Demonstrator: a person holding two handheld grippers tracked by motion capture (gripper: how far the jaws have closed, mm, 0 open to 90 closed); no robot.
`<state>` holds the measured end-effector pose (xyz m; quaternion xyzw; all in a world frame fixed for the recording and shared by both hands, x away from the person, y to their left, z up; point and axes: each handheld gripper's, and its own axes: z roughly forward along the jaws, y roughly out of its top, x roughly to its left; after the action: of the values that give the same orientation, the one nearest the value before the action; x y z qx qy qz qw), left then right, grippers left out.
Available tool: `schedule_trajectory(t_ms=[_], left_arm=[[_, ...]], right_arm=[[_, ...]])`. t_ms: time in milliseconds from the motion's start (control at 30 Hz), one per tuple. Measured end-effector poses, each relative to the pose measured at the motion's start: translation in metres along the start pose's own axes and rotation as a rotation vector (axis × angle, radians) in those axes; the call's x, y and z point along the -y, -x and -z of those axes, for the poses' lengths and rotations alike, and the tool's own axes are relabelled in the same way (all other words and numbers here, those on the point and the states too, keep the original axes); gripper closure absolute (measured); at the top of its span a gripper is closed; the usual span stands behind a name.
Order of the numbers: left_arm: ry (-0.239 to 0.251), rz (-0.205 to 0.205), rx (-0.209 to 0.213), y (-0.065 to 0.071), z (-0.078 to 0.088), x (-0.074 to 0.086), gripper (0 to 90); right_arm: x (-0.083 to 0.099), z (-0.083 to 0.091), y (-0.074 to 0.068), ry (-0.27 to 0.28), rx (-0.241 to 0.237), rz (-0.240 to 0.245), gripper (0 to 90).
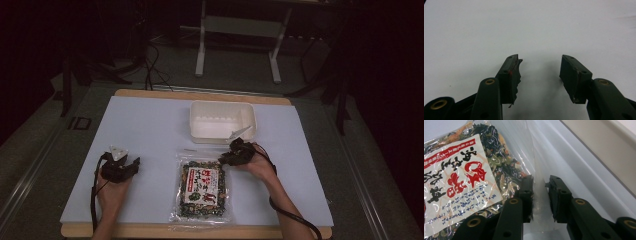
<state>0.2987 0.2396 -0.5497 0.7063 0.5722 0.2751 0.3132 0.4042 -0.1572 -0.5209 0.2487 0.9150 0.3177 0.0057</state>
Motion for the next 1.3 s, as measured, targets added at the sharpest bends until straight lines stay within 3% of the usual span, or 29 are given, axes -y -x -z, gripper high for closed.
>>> schedule_trajectory(t_ms=[267,367,467,633,733,800,833,933,1300], left_arm=[[-0.003,-0.001,0.0,0.0,0.0,0.0,49.9],[-0.003,-0.002,-0.001,0.0,0.0,0.0,49.9],[-0.003,-0.002,-0.001,0.0,0.0,0.0,49.9],[-0.002,-0.001,0.0,0.0,0.0,0.0,49.8],[-0.002,-0.001,0.0,0.0,0.0,0.0,49.9],[-0.001,-0.002,-0.001,0.0,0.0,0.0,49.8],[-0.002,-0.004,-0.002,0.0,0.0,0.0,49.9],[-0.004,-0.011,-0.006,0.001,0.0,0.0,49.9],[-0.003,-0.013,-0.008,0.002,0.0,0.0,50.0]], right_arm=[[0.004,-0.005,0.011,0.027,-0.072,-0.102,64.6],[0.006,-0.006,0.017,0.033,-0.129,-0.161,69.7],[0.007,-0.006,0.021,0.044,-0.159,-0.189,72.6],[0.007,-0.005,0.021,0.049,-0.16,-0.179,76.2],[0.005,-0.001,0.021,0.061,-0.14,-0.17,86.5],[0.004,0.0,0.02,0.064,-0.128,-0.16,88.8],[0.003,0.0,0.016,0.045,-0.101,-0.125,89.0],[0.002,0.002,0.011,0.036,-0.075,-0.085,89.2],[-0.002,0.017,0.001,0.064,-0.039,-0.024,89.3]])
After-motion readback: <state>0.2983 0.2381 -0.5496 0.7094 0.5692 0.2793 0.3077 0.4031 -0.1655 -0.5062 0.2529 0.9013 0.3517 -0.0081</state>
